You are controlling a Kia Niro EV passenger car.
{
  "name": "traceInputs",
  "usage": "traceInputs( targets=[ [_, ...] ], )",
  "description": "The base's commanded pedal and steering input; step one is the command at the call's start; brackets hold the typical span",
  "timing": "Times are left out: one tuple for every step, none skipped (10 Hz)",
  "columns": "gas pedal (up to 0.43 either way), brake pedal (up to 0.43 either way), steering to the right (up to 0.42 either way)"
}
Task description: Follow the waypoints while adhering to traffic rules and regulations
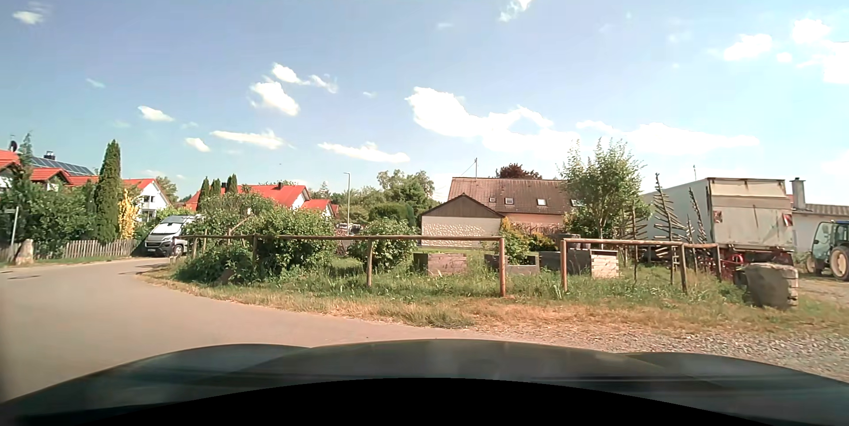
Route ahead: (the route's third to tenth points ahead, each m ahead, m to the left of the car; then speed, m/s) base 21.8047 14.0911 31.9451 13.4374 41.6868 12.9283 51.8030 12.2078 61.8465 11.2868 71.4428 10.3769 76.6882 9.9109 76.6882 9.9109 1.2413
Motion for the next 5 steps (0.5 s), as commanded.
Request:
traceInputs(
  targets=[
    [0.098, 0.006, -0.77],
    [0.098, 0.006, -0.778],
    [0.098, 0.006, -0.777],
    [0.098, 0.006, -0.771],
    [0.098, 0.006, -0.769]
  ],
)
